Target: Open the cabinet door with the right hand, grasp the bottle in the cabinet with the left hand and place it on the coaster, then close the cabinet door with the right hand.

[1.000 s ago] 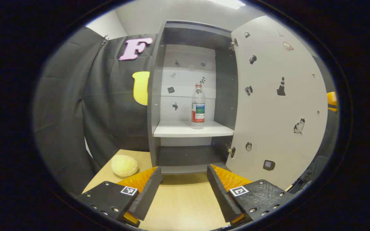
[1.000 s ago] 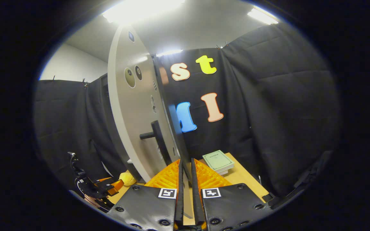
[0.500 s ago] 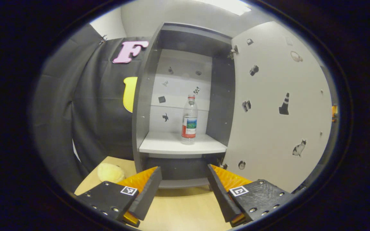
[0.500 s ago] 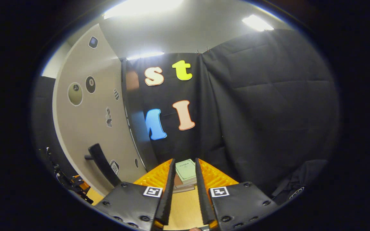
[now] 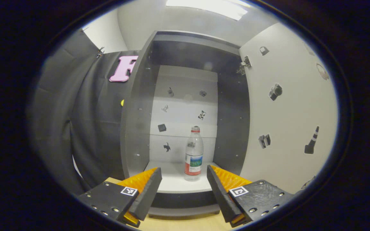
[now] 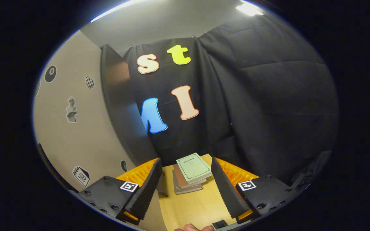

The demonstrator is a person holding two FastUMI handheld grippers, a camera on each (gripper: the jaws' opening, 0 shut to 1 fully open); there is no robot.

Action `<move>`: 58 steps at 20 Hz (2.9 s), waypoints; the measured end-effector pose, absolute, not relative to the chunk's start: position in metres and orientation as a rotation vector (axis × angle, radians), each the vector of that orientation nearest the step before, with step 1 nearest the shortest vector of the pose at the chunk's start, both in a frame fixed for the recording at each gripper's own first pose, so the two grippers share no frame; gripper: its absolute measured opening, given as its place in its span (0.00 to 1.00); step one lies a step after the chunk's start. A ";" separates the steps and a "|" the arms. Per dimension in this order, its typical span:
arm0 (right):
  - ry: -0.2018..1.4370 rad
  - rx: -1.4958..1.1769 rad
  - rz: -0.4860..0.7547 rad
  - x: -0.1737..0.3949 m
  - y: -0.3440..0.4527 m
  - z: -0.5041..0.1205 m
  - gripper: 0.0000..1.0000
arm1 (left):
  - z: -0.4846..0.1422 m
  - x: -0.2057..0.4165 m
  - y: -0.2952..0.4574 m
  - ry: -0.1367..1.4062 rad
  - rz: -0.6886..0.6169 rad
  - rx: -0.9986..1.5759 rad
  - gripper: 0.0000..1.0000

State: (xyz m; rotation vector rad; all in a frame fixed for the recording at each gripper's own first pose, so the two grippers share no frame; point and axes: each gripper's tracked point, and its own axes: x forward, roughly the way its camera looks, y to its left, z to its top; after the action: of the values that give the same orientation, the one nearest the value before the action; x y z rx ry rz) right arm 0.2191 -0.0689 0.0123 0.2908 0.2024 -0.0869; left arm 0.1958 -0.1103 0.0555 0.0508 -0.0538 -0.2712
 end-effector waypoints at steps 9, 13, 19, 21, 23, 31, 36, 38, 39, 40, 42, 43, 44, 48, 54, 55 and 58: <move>0.192 0.292 -0.173 0.249 -0.105 -0.005 0.97 | 0.042 0.292 -0.163 -0.012 -0.337 0.038 0.88; 0.193 0.287 -0.211 0.244 -0.115 -0.009 0.97 | 0.030 0.325 -0.169 0.008 -0.338 -0.009 0.90; 0.215 0.303 -0.233 0.244 -0.120 -0.017 0.97 | 0.022 0.361 -0.171 0.031 -0.357 -0.018 0.87; 0.221 0.286 -0.237 0.245 -0.120 -0.018 0.97 | 0.023 0.366 -0.176 0.026 -0.370 -0.017 0.84; 0.226 0.260 -0.236 0.247 -0.119 -0.018 0.97 | 0.021 0.371 -0.179 0.026 -0.378 -0.009 0.84; 0.226 0.203 -0.206 0.254 -0.107 -0.017 0.97 | 0.006 0.385 -0.185 0.057 -0.378 0.021 0.87; 0.242 0.205 -0.202 0.255 -0.105 -0.023 0.97 | 0.007 0.380 -0.184 0.064 -0.399 0.018 0.76; 0.239 0.202 -0.205 0.254 -0.106 -0.022 0.97 | 0.008 0.379 -0.182 0.066 -0.401 0.024 0.76; 0.237 0.201 -0.205 0.254 -0.106 -0.021 0.97 | 0.009 0.376 -0.183 0.064 -0.403 0.022 0.76; 0.234 0.199 -0.205 0.253 -0.106 -0.020 0.97 | 0.012 0.374 -0.182 0.060 -0.407 0.019 0.76; 0.228 0.197 -0.207 0.251 -0.106 -0.019 0.90 | 0.018 0.364 -0.181 0.053 -0.417 0.025 0.76; 0.227 0.200 -0.207 0.250 -0.105 -0.018 0.97 | 0.022 0.359 -0.180 0.048 -0.420 0.032 0.74; 0.223 0.203 -0.208 0.248 -0.105 -0.017 0.97 | 0.025 0.353 -0.178 0.043 -0.426 0.038 0.76; 0.208 0.216 -0.212 0.242 -0.103 -0.014 0.97 | 0.039 0.321 -0.164 0.025 -0.449 0.049 0.76; 0.183 0.228 -0.215 0.234 -0.094 -0.008 0.97 | 0.051 0.263 -0.114 0.020 -0.429 0.036 0.74; 0.181 0.230 -0.215 0.232 -0.092 -0.008 0.90 | 0.051 0.254 -0.103 0.022 -0.419 0.040 0.74; 0.184 0.249 -0.205 0.229 -0.082 -0.008 0.97 | 0.045 0.229 -0.066 0.035 -0.382 0.062 0.74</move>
State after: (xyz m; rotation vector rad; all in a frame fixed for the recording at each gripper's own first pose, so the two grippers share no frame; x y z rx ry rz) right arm 0.2289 -0.0815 -0.0085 0.2493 0.1839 -0.2047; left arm 0.2290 -0.0661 0.0449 0.0615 0.0353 -0.3819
